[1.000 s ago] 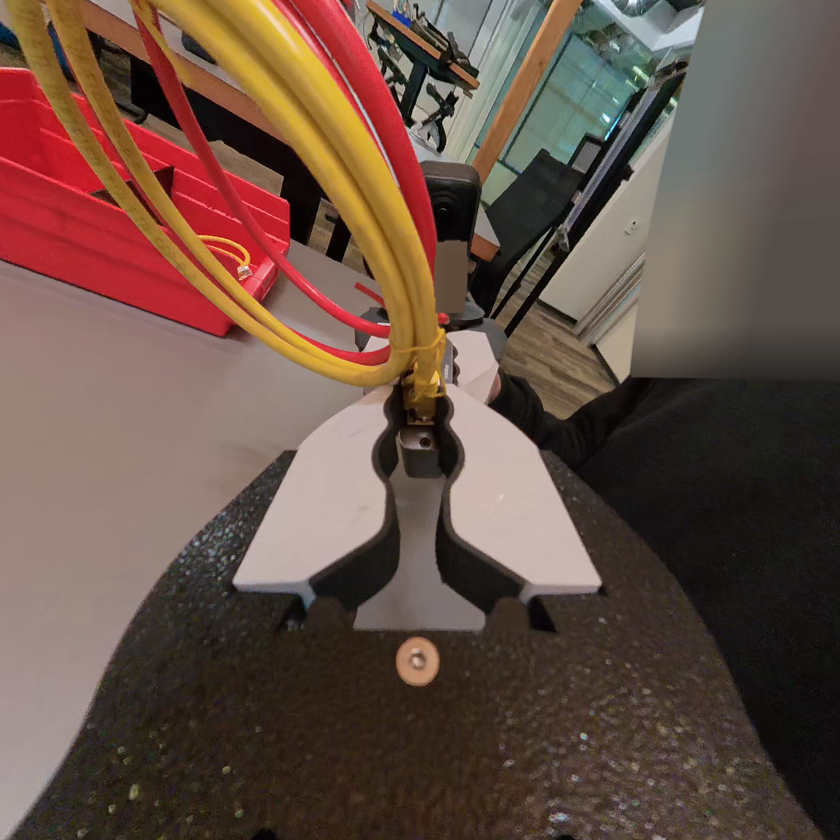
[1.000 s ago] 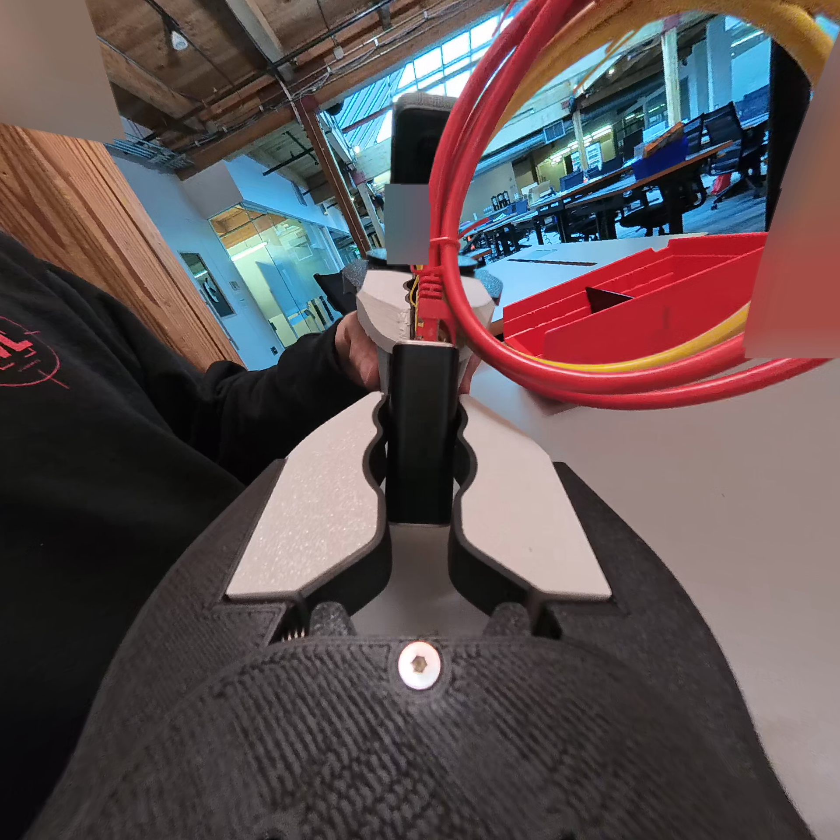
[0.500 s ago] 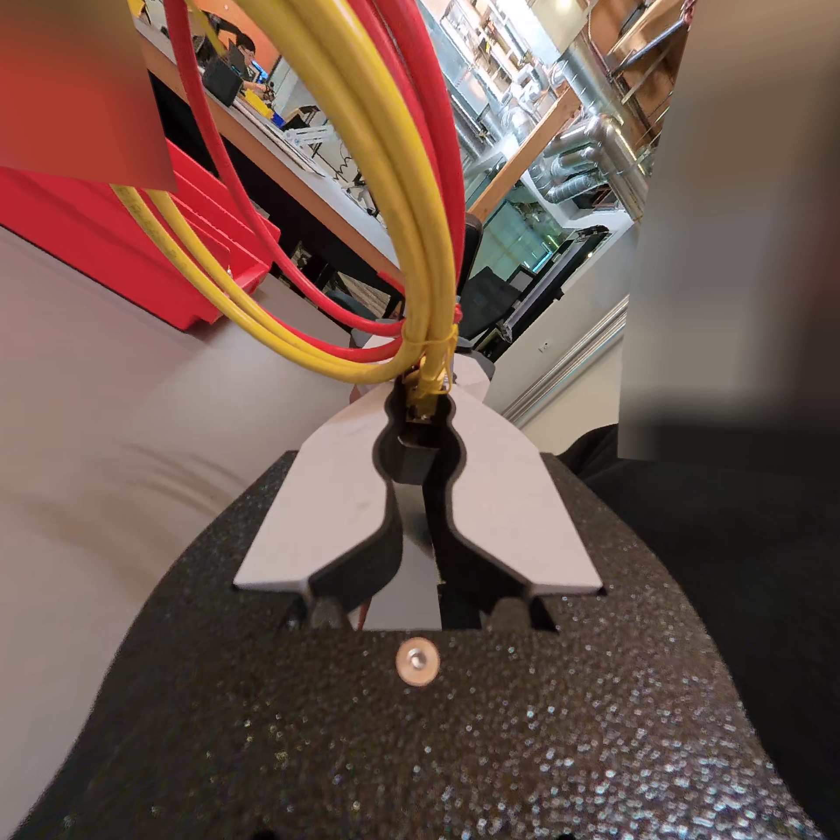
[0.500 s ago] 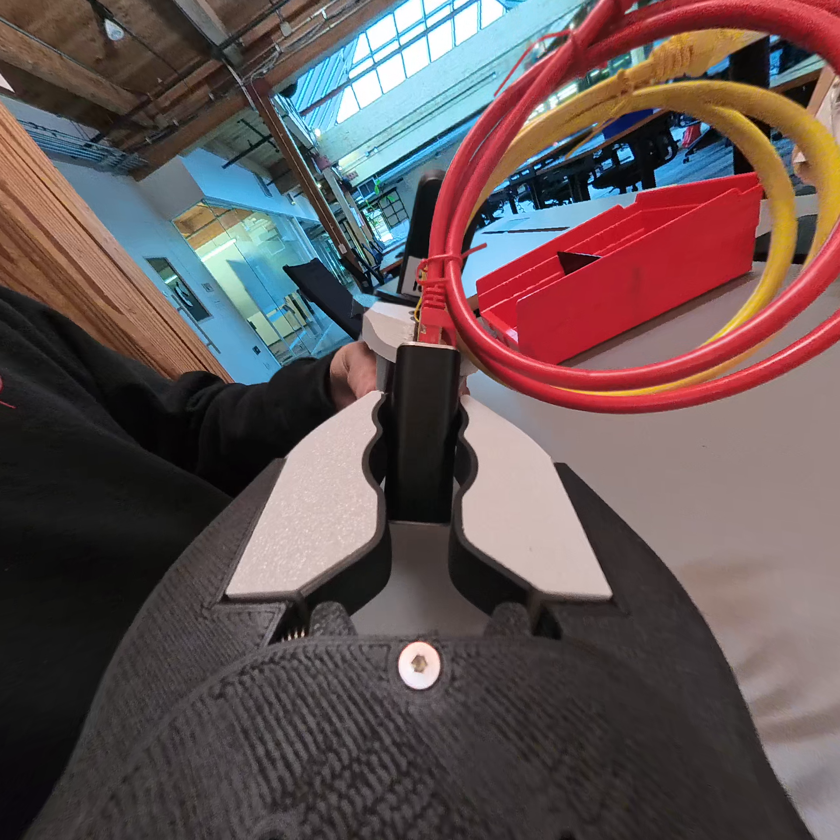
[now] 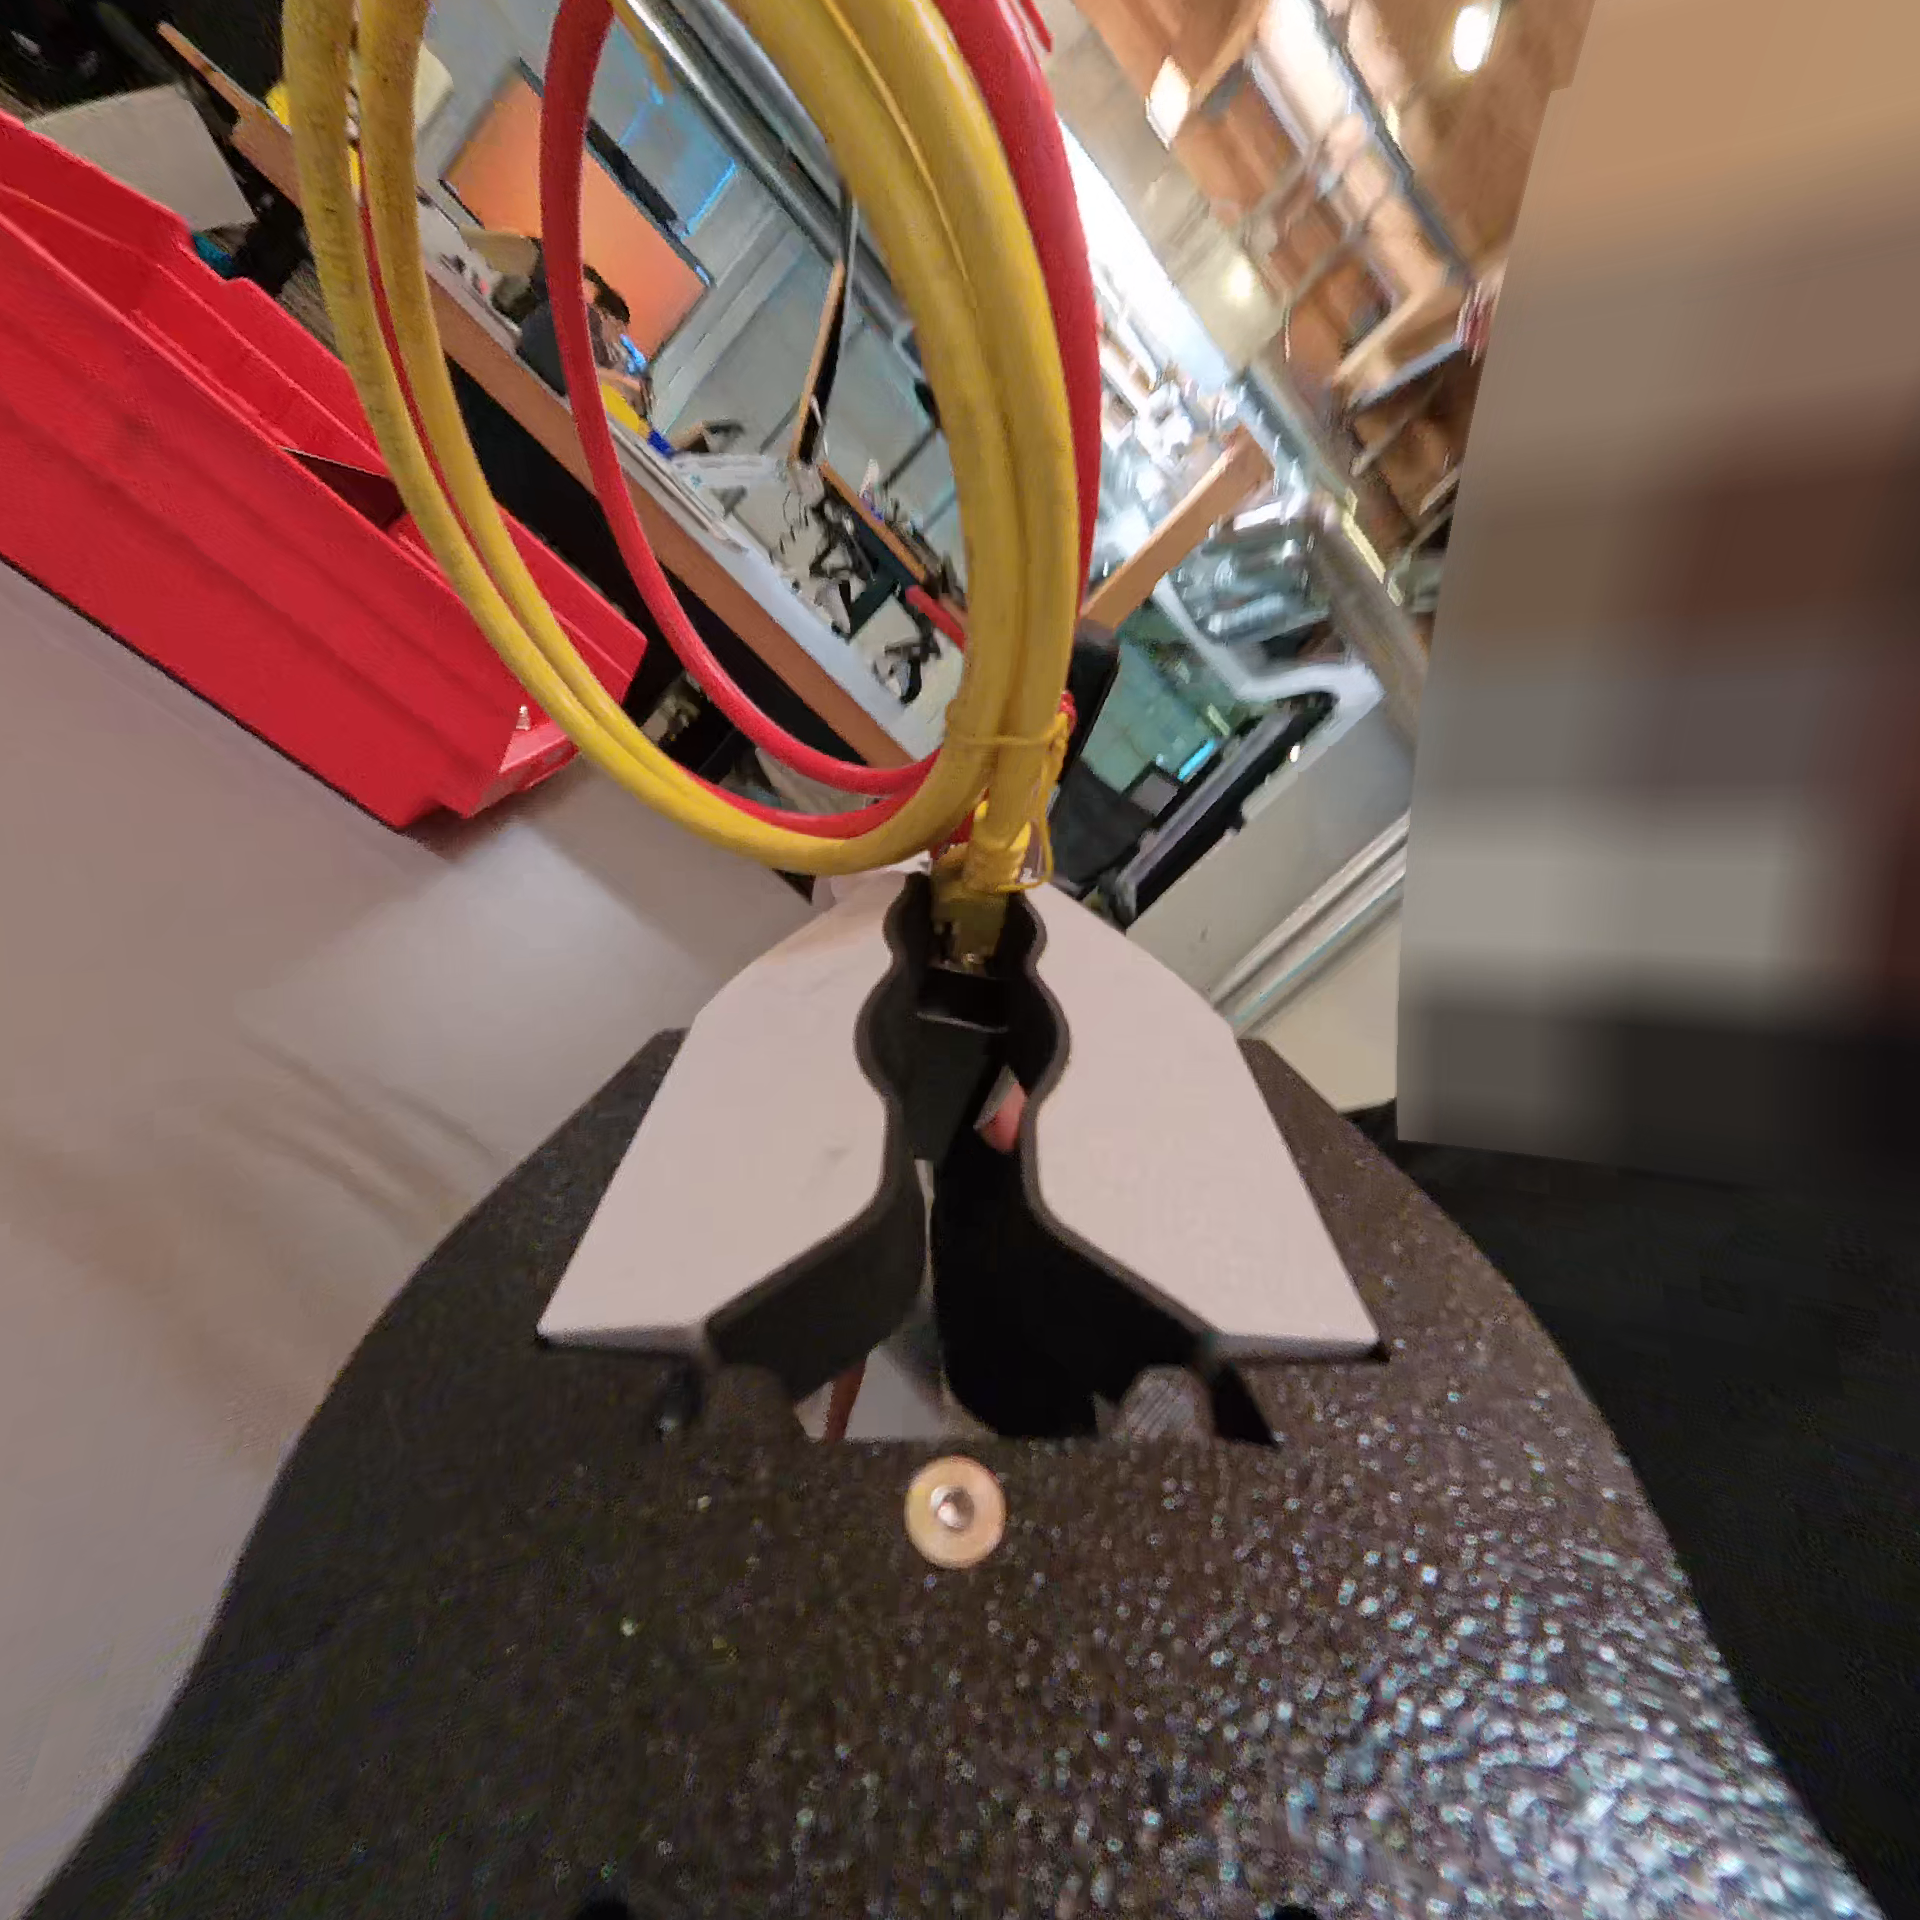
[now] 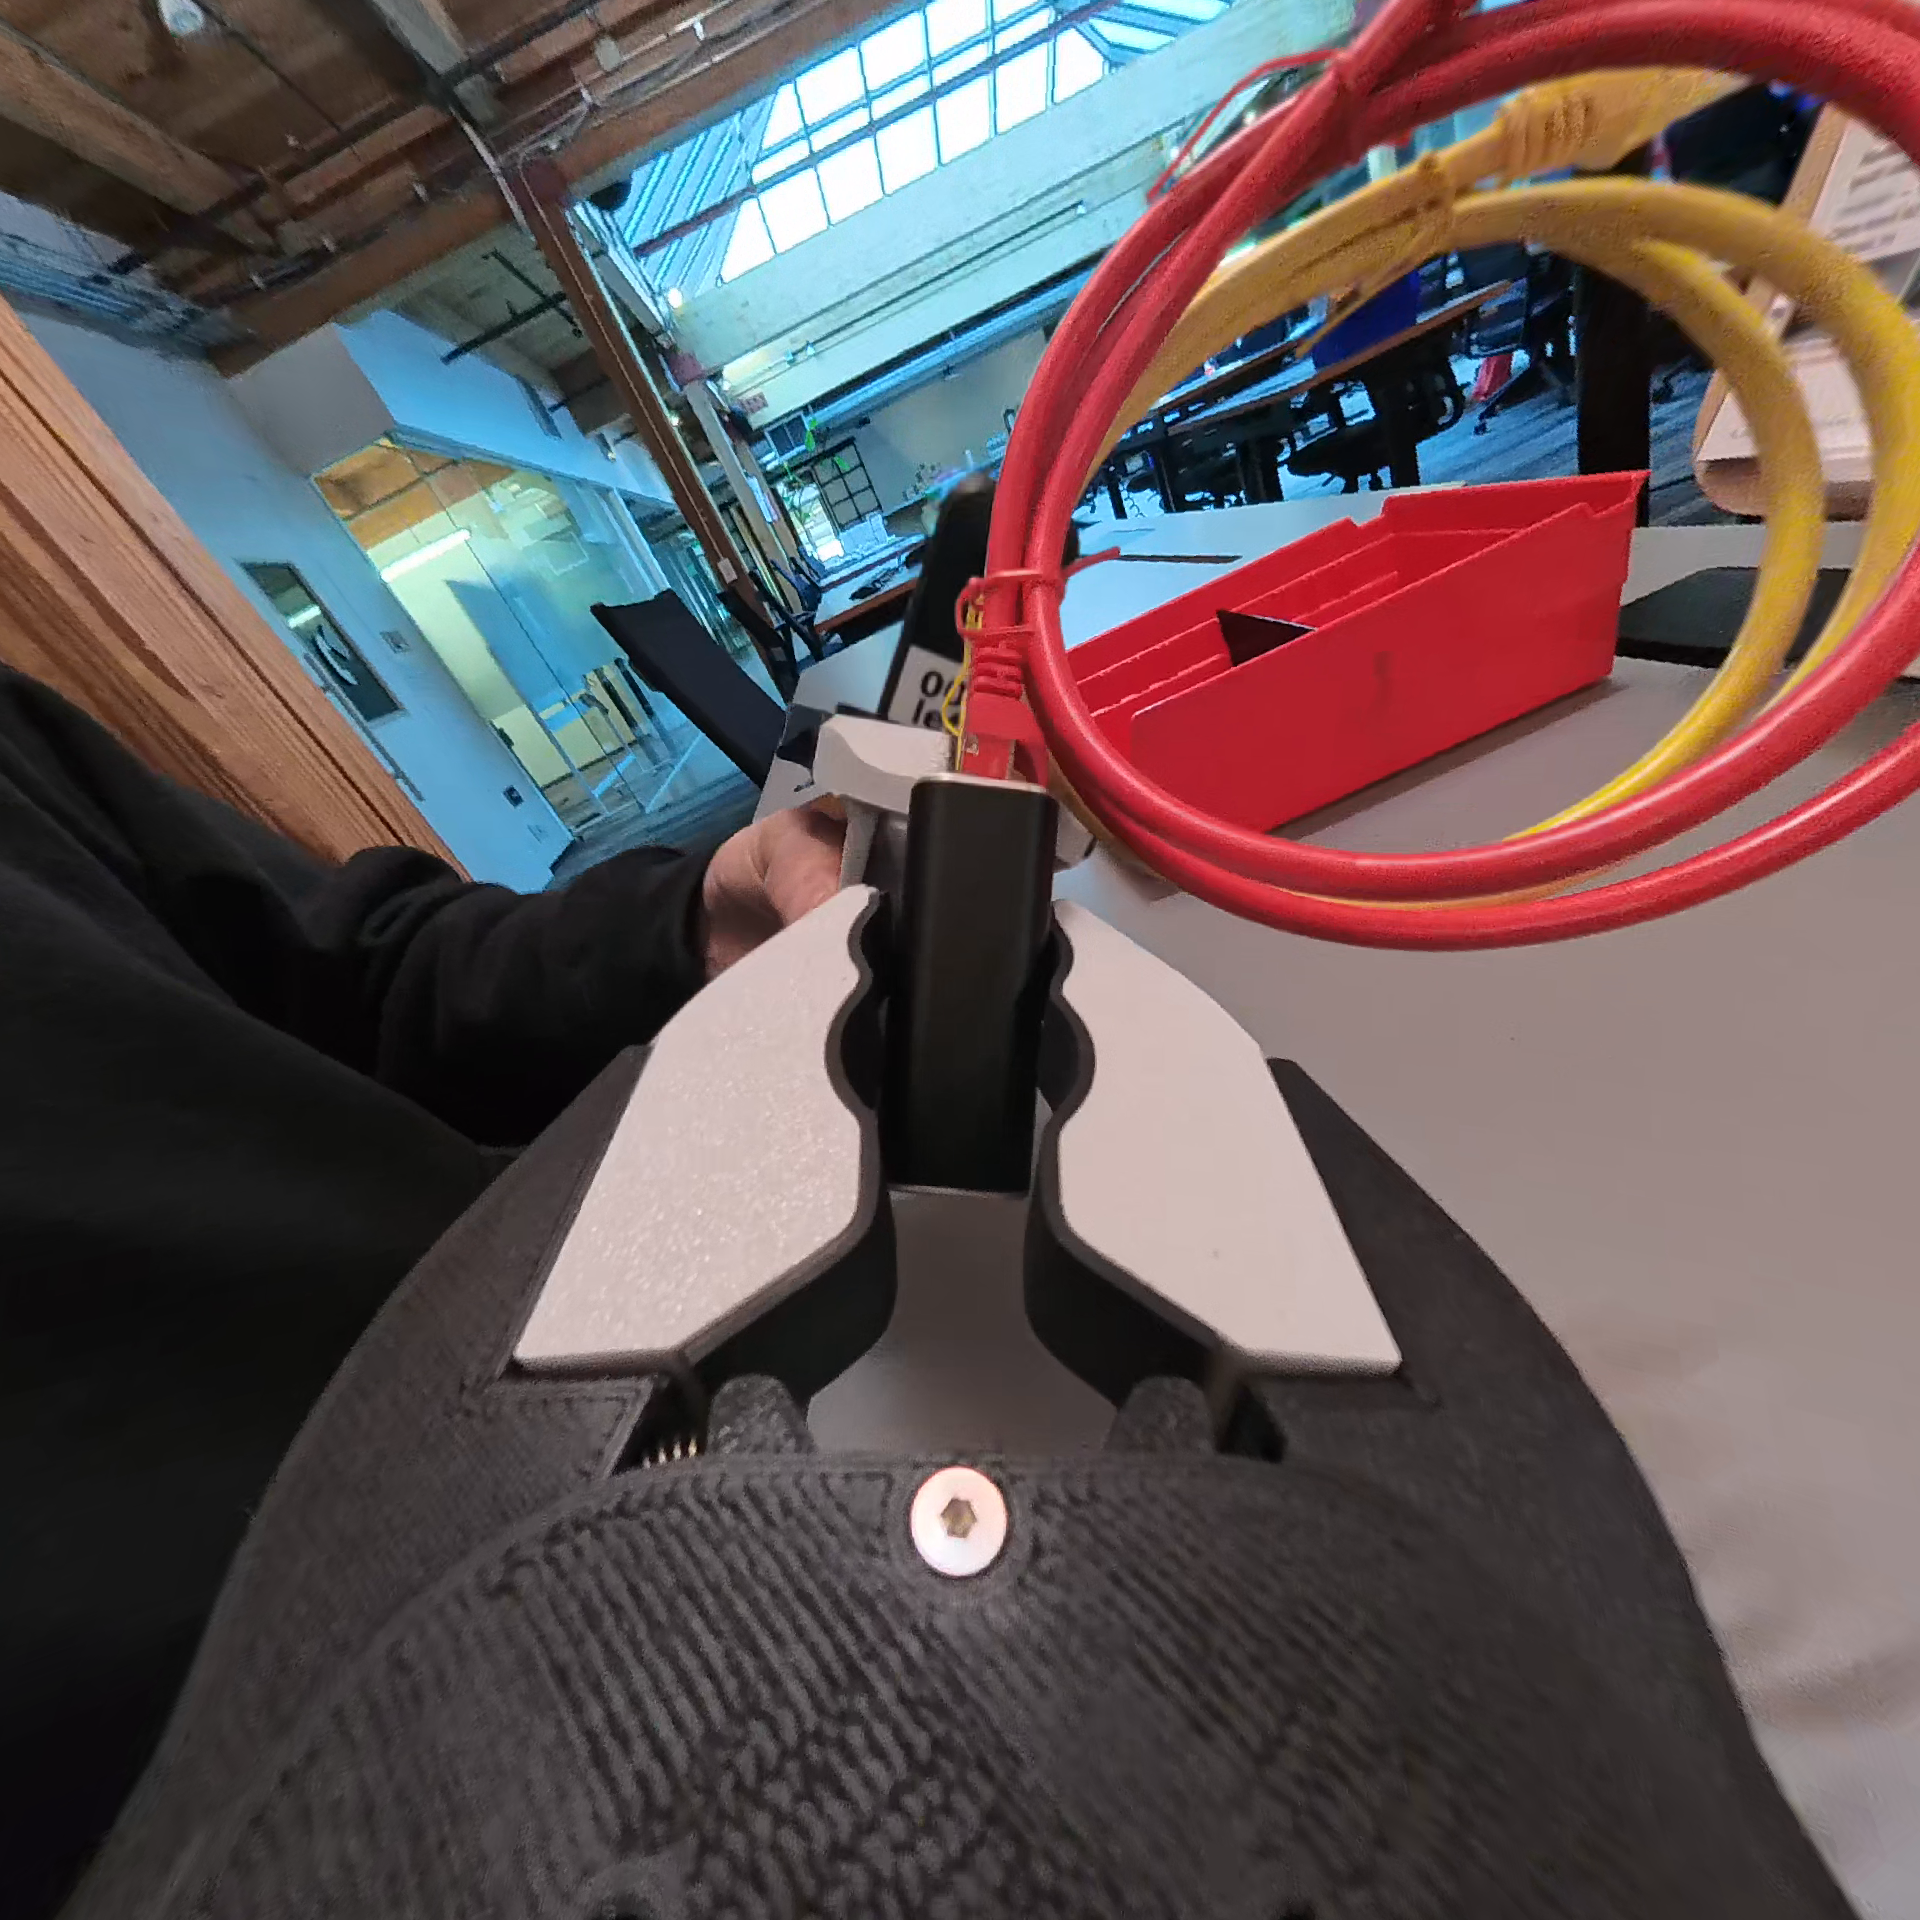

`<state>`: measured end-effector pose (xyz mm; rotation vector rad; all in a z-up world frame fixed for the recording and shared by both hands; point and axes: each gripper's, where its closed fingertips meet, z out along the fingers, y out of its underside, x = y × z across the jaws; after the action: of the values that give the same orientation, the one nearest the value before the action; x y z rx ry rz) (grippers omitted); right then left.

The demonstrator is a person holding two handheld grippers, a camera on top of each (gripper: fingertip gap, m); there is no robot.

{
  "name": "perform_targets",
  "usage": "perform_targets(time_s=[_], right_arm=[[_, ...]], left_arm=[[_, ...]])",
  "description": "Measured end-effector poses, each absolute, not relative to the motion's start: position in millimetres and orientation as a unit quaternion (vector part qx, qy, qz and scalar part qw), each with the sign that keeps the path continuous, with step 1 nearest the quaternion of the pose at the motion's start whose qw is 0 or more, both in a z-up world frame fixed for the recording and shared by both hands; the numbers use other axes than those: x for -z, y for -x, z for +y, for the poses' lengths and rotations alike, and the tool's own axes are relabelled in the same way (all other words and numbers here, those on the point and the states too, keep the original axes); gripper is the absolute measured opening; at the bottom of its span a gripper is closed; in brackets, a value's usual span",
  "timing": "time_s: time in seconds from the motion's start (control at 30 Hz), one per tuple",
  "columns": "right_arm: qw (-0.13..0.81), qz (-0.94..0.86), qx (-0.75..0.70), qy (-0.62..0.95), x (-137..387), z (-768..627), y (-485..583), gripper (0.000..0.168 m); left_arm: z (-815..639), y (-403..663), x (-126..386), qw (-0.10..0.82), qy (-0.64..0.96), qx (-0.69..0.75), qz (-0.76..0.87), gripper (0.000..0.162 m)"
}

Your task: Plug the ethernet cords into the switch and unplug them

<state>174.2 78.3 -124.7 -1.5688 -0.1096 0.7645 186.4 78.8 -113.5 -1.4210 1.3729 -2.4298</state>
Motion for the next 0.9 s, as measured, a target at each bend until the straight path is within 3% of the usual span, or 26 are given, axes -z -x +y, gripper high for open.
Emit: perform_targets(time_s=[0.2, 0.4, 0.73, 0.9], right_arm=[[0.632, -0.039, -0.36, 0.685, 128.2, 76.7, -174.4, 0.028], [0.641, -0.033, -0.351, 0.682, 124.6, 80.7, -173.2, 0.028], [0.64, -0.022, -0.376, 0.67, 127.5, 84.3, -170.6, 0.028], [0.649, -0.015, -0.357, 0.671, 122.8, 87.7, -170.2, 0.028]], left_arm=[[77.7, -186.8, 117.4, 0.069, 0.454, 0.735, 0.499, 0.013], [81.7, -187.7, 111.3, 0.019, 0.461, 0.783, 0.417, 0.012], [85.0, -186.2, 113.4, 0.066, 0.468, 0.762, 0.443, 0.012], [88.0, -187.3, 108.1, 0.02, 0.47, 0.803, 0.366, 0.012]])
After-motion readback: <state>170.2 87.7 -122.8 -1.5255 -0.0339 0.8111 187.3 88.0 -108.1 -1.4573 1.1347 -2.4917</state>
